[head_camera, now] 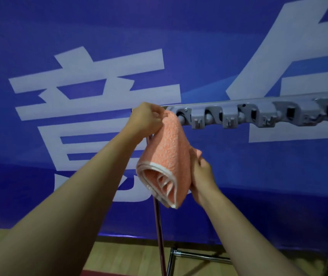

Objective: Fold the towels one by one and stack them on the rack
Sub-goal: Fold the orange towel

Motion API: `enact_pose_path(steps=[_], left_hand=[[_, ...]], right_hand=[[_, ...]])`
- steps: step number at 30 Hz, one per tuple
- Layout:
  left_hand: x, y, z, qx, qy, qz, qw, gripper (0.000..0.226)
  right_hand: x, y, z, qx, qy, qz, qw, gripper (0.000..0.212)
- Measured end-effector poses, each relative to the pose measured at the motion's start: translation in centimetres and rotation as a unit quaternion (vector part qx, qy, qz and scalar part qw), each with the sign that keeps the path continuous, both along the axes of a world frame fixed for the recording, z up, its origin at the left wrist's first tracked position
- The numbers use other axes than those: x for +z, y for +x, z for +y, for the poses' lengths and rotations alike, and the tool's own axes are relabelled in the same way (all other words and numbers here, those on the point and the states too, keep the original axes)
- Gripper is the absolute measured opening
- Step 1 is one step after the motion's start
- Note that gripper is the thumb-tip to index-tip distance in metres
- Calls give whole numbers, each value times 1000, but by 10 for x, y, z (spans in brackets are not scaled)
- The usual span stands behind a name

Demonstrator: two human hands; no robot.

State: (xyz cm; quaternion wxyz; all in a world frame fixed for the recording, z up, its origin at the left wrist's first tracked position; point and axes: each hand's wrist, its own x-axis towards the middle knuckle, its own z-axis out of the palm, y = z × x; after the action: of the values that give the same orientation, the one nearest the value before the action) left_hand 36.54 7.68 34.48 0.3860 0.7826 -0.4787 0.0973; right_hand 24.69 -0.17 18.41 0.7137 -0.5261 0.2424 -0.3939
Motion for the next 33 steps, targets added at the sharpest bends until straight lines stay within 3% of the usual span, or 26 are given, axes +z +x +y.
enact_pose_path(steps=[3,6,10,15,18,21,24,29,33], left_hand=[[-5,3,-2,0,3,-8,1000,16],[-9,7,4,-26,-56,3,998,4],[-14,2,18,-119,-13,-27,992,30],[-42,11,25,-187,67,55,979,35],[-55,5,22,-213,34,123,969,35],[-63,-3,14,-213,-6,122,969,30],[-68,-8,10,-212,-20,123,969,30],[-67,-18,22,-228,-2,199,953,57],[-76,-15,35,-232,-10,249,940,63]], right_hand=[[-13,6,-4,-11,-18,27,999,45],[-24,9,-9,-21,-31,36,999,47],[-29,14,-9,-26,-34,47,998,49],[-31,16,0,-11,-4,33,999,45],[-34,13,3,12,-5,9,1000,45],[-33,10,7,68,62,-78,993,65],[-25,0,12,88,116,-113,983,33],[-17,-14,16,61,133,-94,985,36],[-33,-27,18,28,96,41,994,24]])
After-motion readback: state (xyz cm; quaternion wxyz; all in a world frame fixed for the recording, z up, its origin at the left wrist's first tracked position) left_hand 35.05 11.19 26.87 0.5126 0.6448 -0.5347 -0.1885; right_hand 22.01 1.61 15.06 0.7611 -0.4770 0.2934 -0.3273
